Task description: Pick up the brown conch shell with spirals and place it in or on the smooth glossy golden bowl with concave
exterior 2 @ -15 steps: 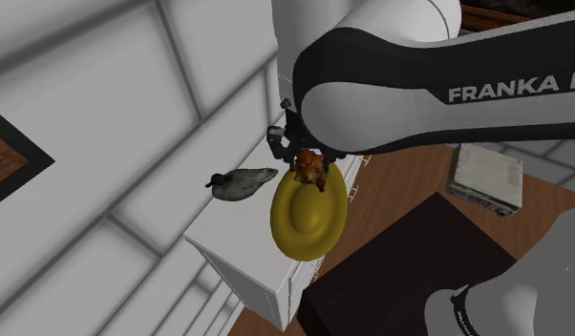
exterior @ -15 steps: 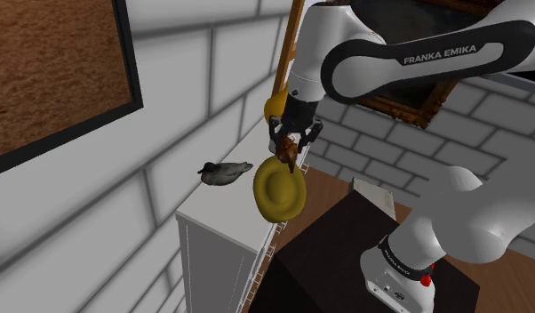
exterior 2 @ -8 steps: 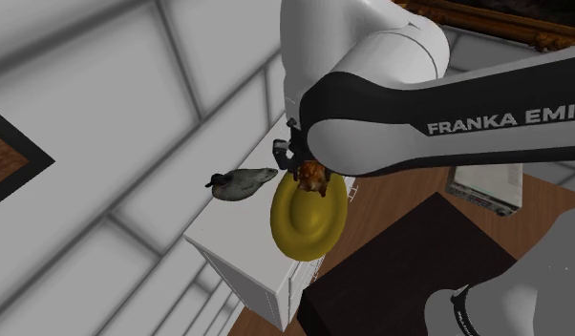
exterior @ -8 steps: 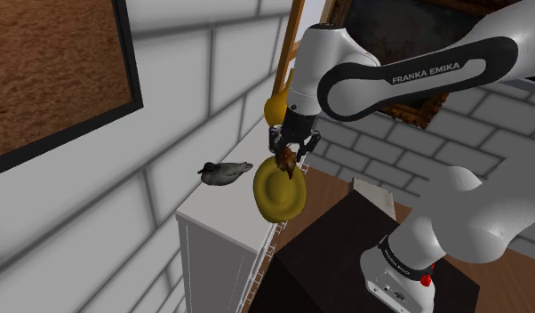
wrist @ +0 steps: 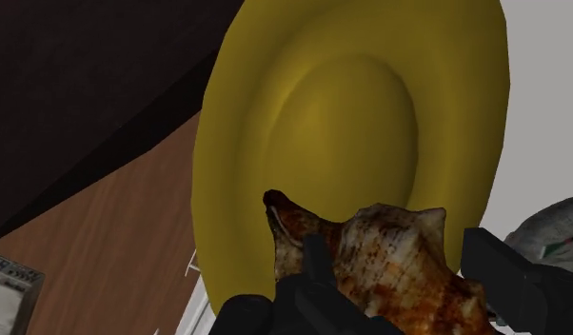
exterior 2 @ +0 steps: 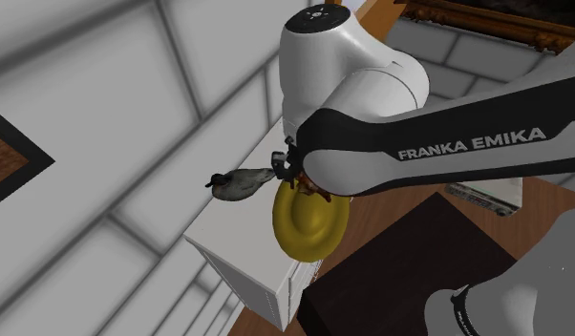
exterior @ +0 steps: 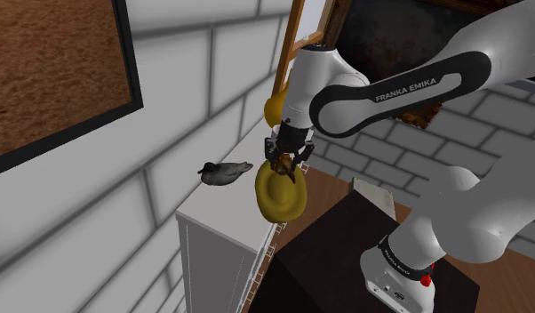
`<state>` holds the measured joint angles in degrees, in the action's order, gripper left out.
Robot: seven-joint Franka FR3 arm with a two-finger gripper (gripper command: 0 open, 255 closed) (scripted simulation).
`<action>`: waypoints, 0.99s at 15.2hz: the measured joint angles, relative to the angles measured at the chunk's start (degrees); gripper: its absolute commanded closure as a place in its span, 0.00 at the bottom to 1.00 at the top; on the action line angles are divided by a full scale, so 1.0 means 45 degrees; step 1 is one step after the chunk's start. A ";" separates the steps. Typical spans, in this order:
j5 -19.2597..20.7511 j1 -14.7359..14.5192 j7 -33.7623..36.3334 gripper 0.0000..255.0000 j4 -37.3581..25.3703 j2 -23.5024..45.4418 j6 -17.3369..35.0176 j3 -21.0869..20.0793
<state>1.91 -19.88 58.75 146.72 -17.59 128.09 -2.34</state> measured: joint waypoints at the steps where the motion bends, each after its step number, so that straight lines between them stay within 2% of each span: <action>1: 0.0011 0.0010 -0.0004 1.00 0.0085 0.0056 0.0124 0.0009; 7: 0.0038 0.0009 0.0021 1.00 0.0186 0.0085 0.0273 0.0019; 8: 0.0038 0.0006 0.0022 0.00 0.0187 0.0077 0.0261 0.0020; 15: -0.0013 -0.0031 0.0043 0.00 0.0189 -0.0008 0.0040 -0.0010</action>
<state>1.85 -20.02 58.95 147.57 -17.63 128.26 -2.38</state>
